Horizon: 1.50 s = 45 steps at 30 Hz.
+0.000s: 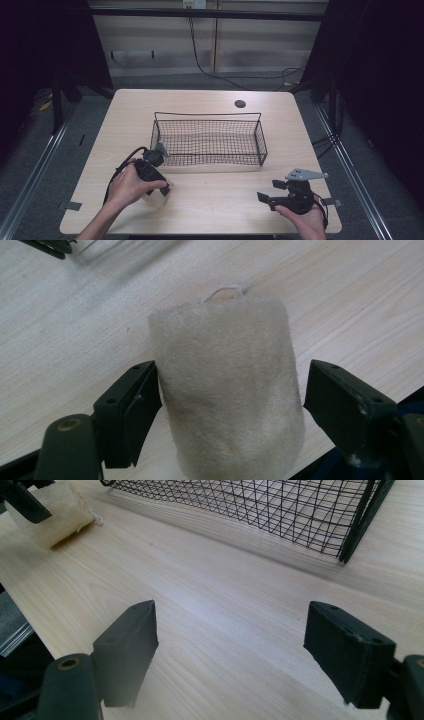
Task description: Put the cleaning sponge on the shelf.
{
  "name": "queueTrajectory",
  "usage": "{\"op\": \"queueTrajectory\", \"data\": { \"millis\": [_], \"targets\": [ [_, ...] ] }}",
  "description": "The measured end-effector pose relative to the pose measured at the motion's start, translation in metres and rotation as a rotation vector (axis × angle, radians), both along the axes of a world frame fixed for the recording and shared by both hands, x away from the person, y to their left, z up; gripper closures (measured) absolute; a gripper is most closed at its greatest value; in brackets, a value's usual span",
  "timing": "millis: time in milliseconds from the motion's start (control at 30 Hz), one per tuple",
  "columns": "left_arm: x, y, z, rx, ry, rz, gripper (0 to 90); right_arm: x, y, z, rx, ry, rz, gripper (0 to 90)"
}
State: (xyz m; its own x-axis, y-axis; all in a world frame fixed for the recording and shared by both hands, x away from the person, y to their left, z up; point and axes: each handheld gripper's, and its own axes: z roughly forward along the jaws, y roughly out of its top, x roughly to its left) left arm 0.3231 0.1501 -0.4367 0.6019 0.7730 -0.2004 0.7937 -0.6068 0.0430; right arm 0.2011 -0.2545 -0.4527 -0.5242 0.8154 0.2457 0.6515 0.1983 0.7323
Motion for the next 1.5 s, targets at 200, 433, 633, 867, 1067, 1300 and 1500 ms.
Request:
{"op": "queueTrajectory", "data": {
  "millis": [200,433,633,867,1067,1300,1500],
  "targets": [
    [-0.001,-0.003,-0.005,0.015,0.009,0.002,23.0,0.0,0.0,0.0,-0.005,0.001,0.001,21.6],
    [-0.001,-0.004,-0.01,0.019,0.026,-0.002,23.3,0.0,0.0,0.0,-0.007,0.005,0.001,21.5],
    [-0.001,-0.004,-0.009,0.03,0.035,-0.034,25.6,0.0,0.001,0.0,-0.007,0.006,0.002,21.7],
    [-0.002,-0.003,-0.007,0.033,0.039,-0.057,26.4,0.001,0.001,-0.001,-0.005,0.008,0.006,21.6],
    [-0.001,-0.003,0.002,0.028,0.019,-0.049,26.4,0.0,0.001,-0.001,-0.009,0.01,0.003,21.6],
    [-0.002,-0.001,0.008,0.013,0.02,-0.048,26.5,0.0,0.001,-0.001,-0.01,0.015,0.003,21.5],
    [-0.002,0.002,0.018,0.008,-0.002,-0.078,26.6,0.001,0.001,-0.001,-0.005,0.014,0.004,21.0]
  ]
}}
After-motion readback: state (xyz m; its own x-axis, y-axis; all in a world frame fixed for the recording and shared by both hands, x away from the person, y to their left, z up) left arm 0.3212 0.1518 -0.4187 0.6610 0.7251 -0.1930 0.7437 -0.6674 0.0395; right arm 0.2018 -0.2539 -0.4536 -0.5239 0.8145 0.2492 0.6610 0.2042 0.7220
